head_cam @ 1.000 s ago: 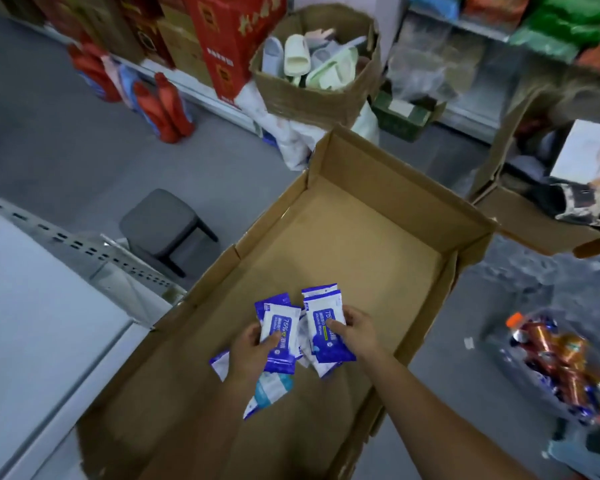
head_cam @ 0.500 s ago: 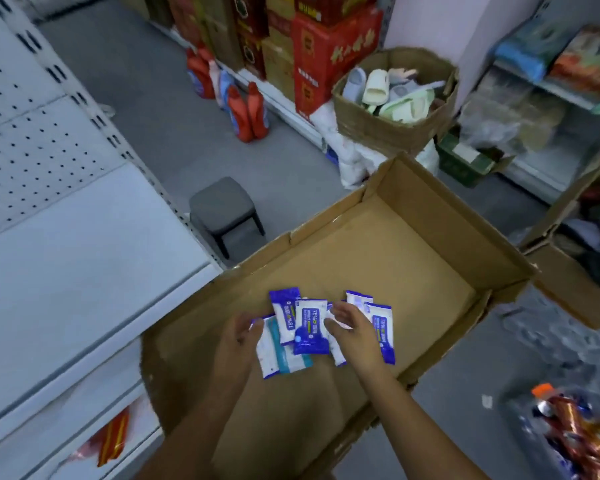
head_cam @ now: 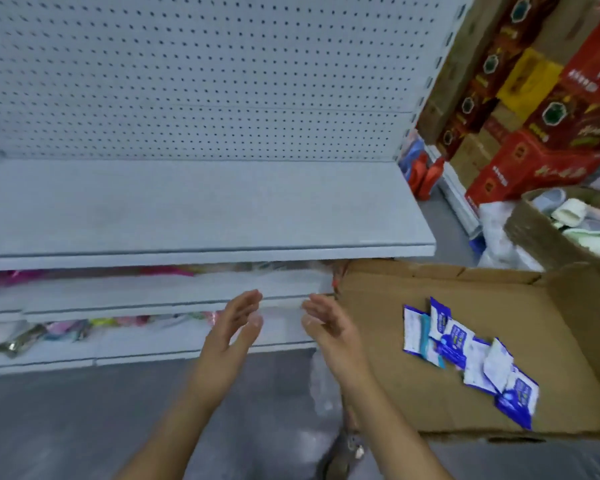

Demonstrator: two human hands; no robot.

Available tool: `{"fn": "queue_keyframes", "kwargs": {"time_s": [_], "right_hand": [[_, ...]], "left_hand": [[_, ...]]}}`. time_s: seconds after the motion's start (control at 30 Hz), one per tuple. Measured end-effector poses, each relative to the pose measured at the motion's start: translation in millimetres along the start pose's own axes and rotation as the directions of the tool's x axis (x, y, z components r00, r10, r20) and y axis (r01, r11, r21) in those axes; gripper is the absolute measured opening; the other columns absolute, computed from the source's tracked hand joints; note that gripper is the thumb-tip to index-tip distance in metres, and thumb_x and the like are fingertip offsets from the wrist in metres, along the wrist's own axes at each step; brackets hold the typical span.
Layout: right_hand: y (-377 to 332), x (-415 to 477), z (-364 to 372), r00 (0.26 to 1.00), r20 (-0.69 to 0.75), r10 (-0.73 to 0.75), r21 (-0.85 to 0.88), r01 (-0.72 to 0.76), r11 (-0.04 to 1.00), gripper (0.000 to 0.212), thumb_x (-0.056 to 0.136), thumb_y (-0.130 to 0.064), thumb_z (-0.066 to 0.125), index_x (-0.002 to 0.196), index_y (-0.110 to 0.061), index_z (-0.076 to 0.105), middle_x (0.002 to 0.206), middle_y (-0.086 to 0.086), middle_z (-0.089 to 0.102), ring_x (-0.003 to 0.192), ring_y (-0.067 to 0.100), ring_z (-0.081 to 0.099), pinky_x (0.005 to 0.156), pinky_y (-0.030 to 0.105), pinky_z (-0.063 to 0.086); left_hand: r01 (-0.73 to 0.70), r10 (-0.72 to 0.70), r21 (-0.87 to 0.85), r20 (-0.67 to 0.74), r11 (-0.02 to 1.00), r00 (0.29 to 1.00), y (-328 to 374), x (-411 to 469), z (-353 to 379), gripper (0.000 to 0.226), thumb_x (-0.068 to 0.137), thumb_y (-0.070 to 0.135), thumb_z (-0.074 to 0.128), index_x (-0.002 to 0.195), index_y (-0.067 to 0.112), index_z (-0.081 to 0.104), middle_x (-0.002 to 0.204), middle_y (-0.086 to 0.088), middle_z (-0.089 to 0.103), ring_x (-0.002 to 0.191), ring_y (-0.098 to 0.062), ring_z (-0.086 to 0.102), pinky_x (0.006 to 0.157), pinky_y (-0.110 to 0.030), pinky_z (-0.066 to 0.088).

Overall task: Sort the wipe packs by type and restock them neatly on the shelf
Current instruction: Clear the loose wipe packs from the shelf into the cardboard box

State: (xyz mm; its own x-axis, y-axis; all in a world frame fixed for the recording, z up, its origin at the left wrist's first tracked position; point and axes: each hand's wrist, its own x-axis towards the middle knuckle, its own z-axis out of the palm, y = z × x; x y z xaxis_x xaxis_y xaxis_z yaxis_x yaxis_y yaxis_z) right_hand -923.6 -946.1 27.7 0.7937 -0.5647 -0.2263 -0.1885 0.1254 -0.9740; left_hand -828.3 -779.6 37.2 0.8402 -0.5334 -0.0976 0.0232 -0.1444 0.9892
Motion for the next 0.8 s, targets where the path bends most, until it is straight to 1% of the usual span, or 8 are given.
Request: {"fn": "queue_keyframes", "kwargs": {"time_s": [0.1, 0.17, 0.23, 0.3, 0.4, 0.53, 0.7, 0.8], "right_hand": [[-10.6, -12.1, 84.7, 0.991, 0.131, 0.001, -0.049, 0.005, 0.999, 0.036, 0.09, 0.0, 0.067, 0.118, -0.023, 0.063, 0.117, 0.001, 0.07, 0.112, 0.01, 0.065, 0.086, 0.02, 0.052], [-20.4, -18.4, 135.1, 0.982, 0.189, -0.007, -0.07, 0.021, 0.997, 0.036, 0.089, 0.002, 0.067, 0.115, -0.023, 0.063, 0.115, 0.001, 0.07, 0.103, 0.005, 0.067, 0.084, 0.021, 0.052], [-29.3, -21.9, 181.8, 0.967, 0.255, -0.013, -0.084, 0.035, 0.996, 0.034, 0.089, 0.001, 0.067, 0.115, -0.02, 0.063, 0.113, 0.001, 0.07, 0.094, 0.002, 0.069, 0.08, 0.019, 0.054], [-33.3, -19.5, 228.4, 0.945, 0.327, -0.007, -0.114, 0.047, 0.992, 0.034, 0.089, 0.0, 0.067, 0.114, -0.023, 0.063, 0.113, -0.001, 0.071, 0.1, 0.004, 0.068, 0.088, 0.024, 0.056], [-38.3, -5.5, 289.8, 0.911, 0.413, -0.011, -0.141, 0.075, 0.987, 0.036, 0.09, -0.003, 0.067, 0.114, -0.029, 0.064, 0.116, -0.004, 0.071, 0.111, 0.008, 0.065, 0.098, 0.029, 0.052], [-44.4, 24.6, 379.0, 0.854, 0.52, -0.016, -0.148, 0.108, 0.983, 0.036, 0.092, -0.011, 0.068, 0.118, -0.035, 0.063, 0.12, -0.011, 0.069, 0.113, 0.002, 0.063, 0.096, 0.023, 0.05], [-57.3, 75.1, 497.8, 0.787, 0.617, 0.006, -0.116, 0.084, 0.99, 0.036, 0.091, -0.009, 0.068, 0.118, -0.032, 0.063, 0.117, -0.011, 0.07, 0.109, 0.001, 0.064, 0.095, 0.025, 0.051], [-72.0, 94.3, 567.2, 0.742, 0.671, 0.003, -0.128, 0.111, 0.986, 0.036, 0.091, -0.013, 0.068, 0.12, -0.034, 0.062, 0.117, -0.015, 0.069, 0.11, 0.001, 0.064, 0.09, 0.022, 0.053]], "left_hand": [[-0.009, 0.012, 0.015, -0.166, 1.0, 0.986, -4.3, -30.6, -86.9, 0.037, 0.094, 0.042, 0.061, 0.129, 0.031, 0.06, 0.129, 0.014, 0.064, 0.122, -0.006, 0.058, 0.104, -0.032, 0.044], [-0.008, 0.011, 0.013, -0.243, 1.0, 0.97, -9.7, -46.2, -138.8, 0.048, 0.087, 0.051, 0.059, 0.13, 0.031, 0.059, 0.127, 0.014, 0.064, 0.122, -0.007, 0.057, 0.107, -0.036, 0.043], [-0.001, 0.002, 0.005, -0.292, 1.0, 0.957, -15.4, -57.3, -183.6, 0.053, 0.085, 0.053, 0.058, 0.134, 0.032, 0.056, 0.129, 0.015, 0.063, 0.124, -0.007, 0.055, 0.109, -0.04, 0.042], [-0.003, -0.005, -0.022, -0.346, 1.0, 0.938, -21.8, -63.8, -223.4, 0.055, 0.085, 0.051, 0.059, 0.136, 0.031, 0.055, 0.132, 0.015, 0.061, 0.127, -0.006, 0.053, 0.111, -0.04, 0.04], [0.003, -0.017, -0.035, -0.404, 0.999, 0.915, -30.0, -60.4, -273.9, 0.051, 0.087, 0.049, 0.058, 0.135, 0.034, 0.055, 0.134, 0.016, 0.059, 0.13, -0.005, 0.051, 0.113, -0.042, 0.039], [0.045, -0.039, 0.001, -0.467, 0.999, 0.883, -43.5, -41.3, -351.1, 0.049, 0.086, 0.053, 0.057, 0.134, 0.039, 0.054, 0.134, 0.019, 0.058, 0.127, -0.004, 0.052, 0.11, -0.044, 0.042], [0.109, -0.081, 0.012, -0.581, 0.994, 0.809, -44.1, -11.6, -455.3, 0.052, 0.086, 0.057, 0.058, 0.135, 0.043, 0.053, 0.136, 0.019, 0.057, 0.129, -0.01, 0.051, 0.108, -0.048, 0.043], [0.133, -0.068, 0.057, -0.63, 0.989, 0.774, -37.8, -1.7, -519.2, 0.051, 0.087, 0.056, 0.054, 0.136, 0.043, 0.051, 0.137, 0.019, 0.056, 0.127, -0.01, 0.052, 0.107, -0.045, 0.045]]}}
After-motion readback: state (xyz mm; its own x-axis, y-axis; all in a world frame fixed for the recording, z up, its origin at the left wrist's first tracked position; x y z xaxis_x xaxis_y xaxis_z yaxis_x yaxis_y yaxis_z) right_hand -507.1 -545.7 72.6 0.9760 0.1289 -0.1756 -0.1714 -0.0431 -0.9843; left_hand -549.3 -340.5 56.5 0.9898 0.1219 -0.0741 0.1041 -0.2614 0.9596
